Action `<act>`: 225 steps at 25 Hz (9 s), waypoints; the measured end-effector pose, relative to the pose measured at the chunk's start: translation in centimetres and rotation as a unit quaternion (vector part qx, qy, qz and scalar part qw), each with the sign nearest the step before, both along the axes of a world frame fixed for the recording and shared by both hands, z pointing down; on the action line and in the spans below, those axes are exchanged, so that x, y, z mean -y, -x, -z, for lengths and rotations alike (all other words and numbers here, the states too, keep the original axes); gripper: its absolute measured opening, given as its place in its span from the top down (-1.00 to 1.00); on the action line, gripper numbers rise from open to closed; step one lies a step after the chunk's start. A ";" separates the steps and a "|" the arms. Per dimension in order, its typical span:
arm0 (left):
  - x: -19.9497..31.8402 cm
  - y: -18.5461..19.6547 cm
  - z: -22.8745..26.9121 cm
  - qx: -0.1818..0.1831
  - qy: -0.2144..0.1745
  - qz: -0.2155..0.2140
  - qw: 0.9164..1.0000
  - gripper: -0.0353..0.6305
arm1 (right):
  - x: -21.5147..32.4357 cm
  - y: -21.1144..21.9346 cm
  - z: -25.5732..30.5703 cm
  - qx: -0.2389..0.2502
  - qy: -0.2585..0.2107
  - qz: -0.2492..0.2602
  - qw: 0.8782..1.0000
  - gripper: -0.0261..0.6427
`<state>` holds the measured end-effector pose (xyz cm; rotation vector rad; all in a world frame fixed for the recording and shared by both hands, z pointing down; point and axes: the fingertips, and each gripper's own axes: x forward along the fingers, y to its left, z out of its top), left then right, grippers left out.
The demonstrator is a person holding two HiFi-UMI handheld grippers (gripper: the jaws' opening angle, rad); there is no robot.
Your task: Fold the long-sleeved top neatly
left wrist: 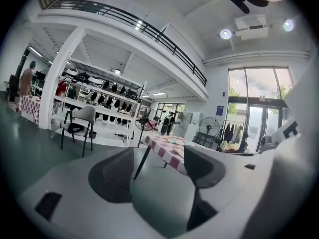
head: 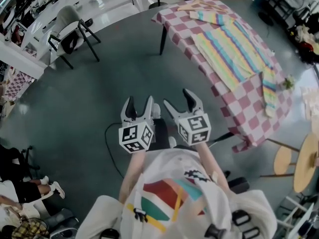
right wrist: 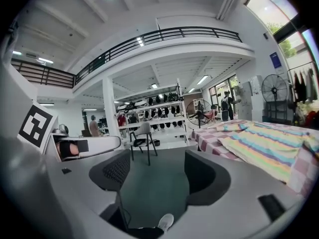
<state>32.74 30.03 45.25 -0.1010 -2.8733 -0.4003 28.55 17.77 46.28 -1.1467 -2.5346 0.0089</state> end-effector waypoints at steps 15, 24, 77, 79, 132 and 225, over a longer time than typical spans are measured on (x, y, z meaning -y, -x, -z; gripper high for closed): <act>-0.7 11.9 -1.0 -0.007 -0.010 -0.046 0.999 0.01 | -1.4 9.7 -1.7 0.002 -0.029 -0.020 0.999 -0.06; -1.7 25.0 -2.7 -0.041 -0.023 -0.107 0.993 0.01 | -4.5 20.5 -2.4 -0.028 -0.040 -0.047 0.998 -0.06; 34.7 45.7 -4.3 -0.080 0.044 -0.604 0.792 0.01 | 29.7 31.6 -2.9 -0.071 0.002 -0.575 0.815 -0.06; 35.1 45.9 -4.4 -0.082 0.040 -0.608 0.789 0.01 | 30.1 31.7 -2.9 -0.071 0.000 -0.582 0.810 -0.06; 10.8 72.7 -19.3 -0.358 -0.516 -0.055 0.776 0.44 | 6.1 57.7 -0.7 -0.067 -0.047 -0.342 0.936 -0.06; 75.1 14.6 -15.4 0.203 0.457 -0.836 0.226 0.82 | 35.1 11.5 -8.8 -0.074 0.165 -0.742 0.645 -0.06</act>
